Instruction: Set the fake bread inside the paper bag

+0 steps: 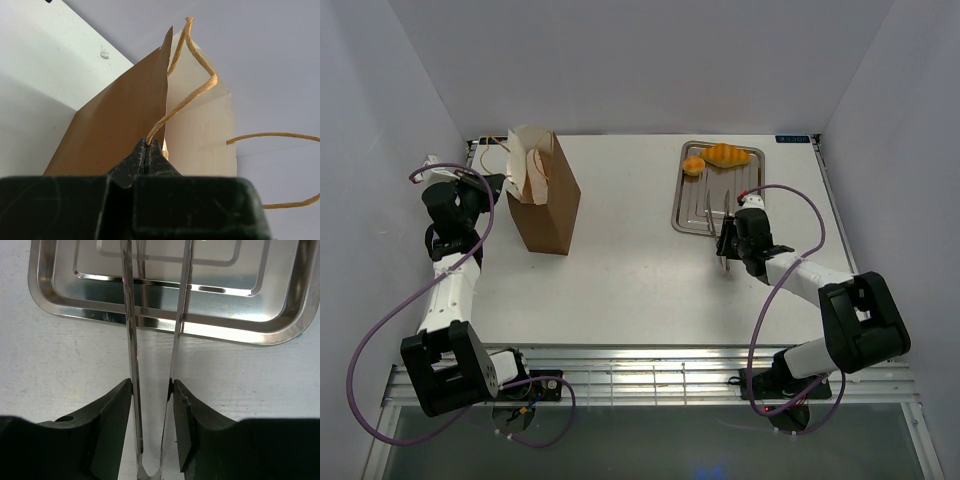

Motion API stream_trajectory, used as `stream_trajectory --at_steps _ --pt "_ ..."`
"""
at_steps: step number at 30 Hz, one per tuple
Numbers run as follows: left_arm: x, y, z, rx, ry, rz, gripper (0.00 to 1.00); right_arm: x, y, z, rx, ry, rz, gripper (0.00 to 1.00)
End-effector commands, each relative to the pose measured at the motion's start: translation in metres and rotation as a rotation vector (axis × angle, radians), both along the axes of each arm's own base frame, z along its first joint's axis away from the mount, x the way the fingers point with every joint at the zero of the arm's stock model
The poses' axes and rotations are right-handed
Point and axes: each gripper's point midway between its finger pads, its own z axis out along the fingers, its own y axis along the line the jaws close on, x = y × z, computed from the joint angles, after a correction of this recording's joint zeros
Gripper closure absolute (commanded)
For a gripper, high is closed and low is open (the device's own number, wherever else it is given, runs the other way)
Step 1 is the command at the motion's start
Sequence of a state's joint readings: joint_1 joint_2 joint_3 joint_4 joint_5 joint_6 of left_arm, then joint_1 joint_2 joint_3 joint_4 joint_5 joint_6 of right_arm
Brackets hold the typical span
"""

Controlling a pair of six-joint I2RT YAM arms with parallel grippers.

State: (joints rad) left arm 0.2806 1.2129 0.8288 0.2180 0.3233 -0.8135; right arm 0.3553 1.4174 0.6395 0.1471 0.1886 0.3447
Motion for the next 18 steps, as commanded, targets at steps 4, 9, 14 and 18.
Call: stream_trajectory --at_steps 4,9,14,18 --pt "-0.009 -0.003 -0.011 -0.003 0.035 -0.012 1.0 0.01 0.002 0.002 -0.041 -0.057 -0.01 0.55" --pt "-0.01 -0.003 -0.012 0.0 0.037 -0.011 1.0 0.005 0.004 -0.004 -0.066 -0.043 -0.003 0.51" --pt "-0.01 -0.003 -0.014 -0.003 0.041 -0.011 1.0 -0.001 0.005 -0.015 -0.095 -0.013 0.002 0.5" --pt "-0.011 -0.004 -0.015 -0.002 0.043 -0.013 1.0 -0.006 0.006 -0.026 -0.124 0.016 0.004 0.48"
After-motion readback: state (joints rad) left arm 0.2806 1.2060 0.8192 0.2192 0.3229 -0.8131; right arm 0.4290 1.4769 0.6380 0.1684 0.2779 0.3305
